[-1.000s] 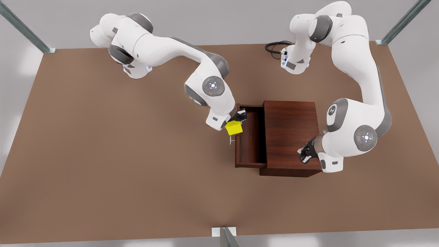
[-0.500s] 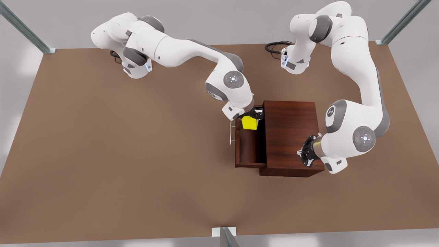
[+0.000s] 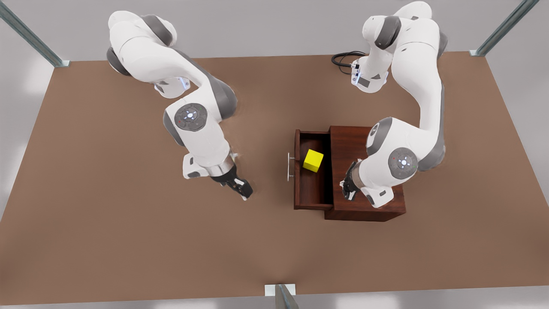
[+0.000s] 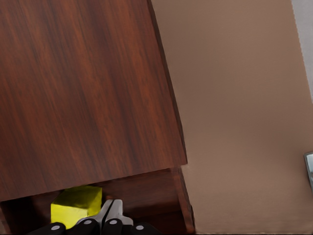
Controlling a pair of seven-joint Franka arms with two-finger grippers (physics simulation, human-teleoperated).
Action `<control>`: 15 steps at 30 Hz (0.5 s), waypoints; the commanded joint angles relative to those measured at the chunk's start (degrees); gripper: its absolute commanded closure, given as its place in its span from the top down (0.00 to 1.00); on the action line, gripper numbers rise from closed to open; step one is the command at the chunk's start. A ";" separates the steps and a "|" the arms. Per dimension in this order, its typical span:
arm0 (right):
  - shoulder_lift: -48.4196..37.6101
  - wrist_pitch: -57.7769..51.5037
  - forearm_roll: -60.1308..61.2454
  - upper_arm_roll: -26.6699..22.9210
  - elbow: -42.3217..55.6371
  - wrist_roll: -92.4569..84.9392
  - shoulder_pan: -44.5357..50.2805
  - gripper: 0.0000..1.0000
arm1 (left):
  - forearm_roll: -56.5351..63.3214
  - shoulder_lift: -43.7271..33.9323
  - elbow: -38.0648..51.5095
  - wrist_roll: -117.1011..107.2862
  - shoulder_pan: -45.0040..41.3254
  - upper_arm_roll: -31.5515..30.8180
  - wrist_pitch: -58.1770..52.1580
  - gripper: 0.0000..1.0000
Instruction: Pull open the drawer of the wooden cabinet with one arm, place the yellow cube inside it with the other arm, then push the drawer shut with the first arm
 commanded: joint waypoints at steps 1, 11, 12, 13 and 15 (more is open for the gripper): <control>-8.00 -13.96 2.54 0.58 -6.02 -42.71 -9.14 1.00 | -0.01 0.50 0.03 -22.91 -4.94 -0.06 5.60 0.21; -21.74 -9.04 14.85 -26.33 -26.52 -78.33 -4.94 1.00 | 1.31 3.41 -3.83 -39.78 -16.99 0.38 16.32 0.21; -21.82 -9.04 14.85 -26.33 -26.44 -78.33 -4.76 1.00 | 2.88 3.41 -5.24 -39.96 -17.16 0.38 16.41 0.21; -21.74 -9.04 15.03 -26.33 -26.44 -78.15 -4.76 1.00 | 3.77 3.49 -6.74 -40.05 -17.95 0.38 16.76 0.21; -21.74 -9.04 14.94 -26.24 -26.00 -75.95 -4.58 1.00 | 5.61 3.67 -9.99 -39.96 -18.66 0.38 19.13 0.21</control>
